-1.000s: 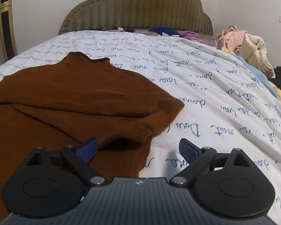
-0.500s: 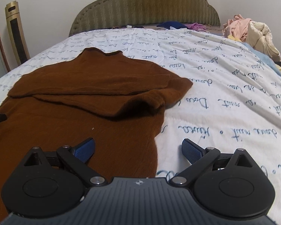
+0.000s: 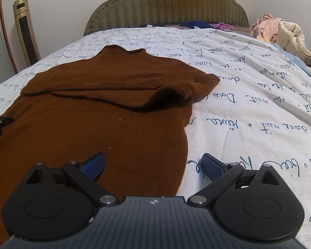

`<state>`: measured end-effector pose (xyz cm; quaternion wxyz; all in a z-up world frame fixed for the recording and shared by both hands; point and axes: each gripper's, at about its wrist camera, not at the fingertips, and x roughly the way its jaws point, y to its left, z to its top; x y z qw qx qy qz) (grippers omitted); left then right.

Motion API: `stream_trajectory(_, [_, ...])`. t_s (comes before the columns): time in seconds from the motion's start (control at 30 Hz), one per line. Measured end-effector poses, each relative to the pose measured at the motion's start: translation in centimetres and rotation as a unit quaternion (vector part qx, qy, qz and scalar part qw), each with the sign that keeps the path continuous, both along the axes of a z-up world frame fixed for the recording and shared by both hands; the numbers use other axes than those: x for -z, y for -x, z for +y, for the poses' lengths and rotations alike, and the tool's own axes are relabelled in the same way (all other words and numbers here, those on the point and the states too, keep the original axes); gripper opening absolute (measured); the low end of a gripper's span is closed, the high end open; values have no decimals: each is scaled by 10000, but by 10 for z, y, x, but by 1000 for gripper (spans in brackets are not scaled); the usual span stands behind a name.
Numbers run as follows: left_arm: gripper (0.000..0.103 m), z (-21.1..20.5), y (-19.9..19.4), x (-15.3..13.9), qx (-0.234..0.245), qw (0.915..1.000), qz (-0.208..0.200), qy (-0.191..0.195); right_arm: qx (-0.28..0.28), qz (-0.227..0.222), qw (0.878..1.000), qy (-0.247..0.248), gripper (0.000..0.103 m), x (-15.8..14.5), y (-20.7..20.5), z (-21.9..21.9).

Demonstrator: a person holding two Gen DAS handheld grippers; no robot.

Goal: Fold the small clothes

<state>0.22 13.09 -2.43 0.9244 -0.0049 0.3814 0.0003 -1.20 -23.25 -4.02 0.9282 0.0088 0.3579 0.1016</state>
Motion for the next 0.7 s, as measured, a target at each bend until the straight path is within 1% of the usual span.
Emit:
stream_trajectory(0.17, [90, 9, 9, -2, 60, 9999, 23, 143, 0, -4, 10000, 61, 97, -1, 6, 3])
stream_trajectory(0.37, [90, 24, 22, -4, 334, 9983, 100, 462, -91, 51, 9999, -110, 97, -3, 16, -1])
stream_trajectory(0.47, [90, 28, 31, -4, 440, 9974, 146, 551, -154, 103, 9997, -156, 96, -4, 21, -3])
stream_trajectory(0.7, [90, 26, 55, 0, 845, 9956, 168, 380, -482, 301, 9978, -356, 96, -9, 40, -10])
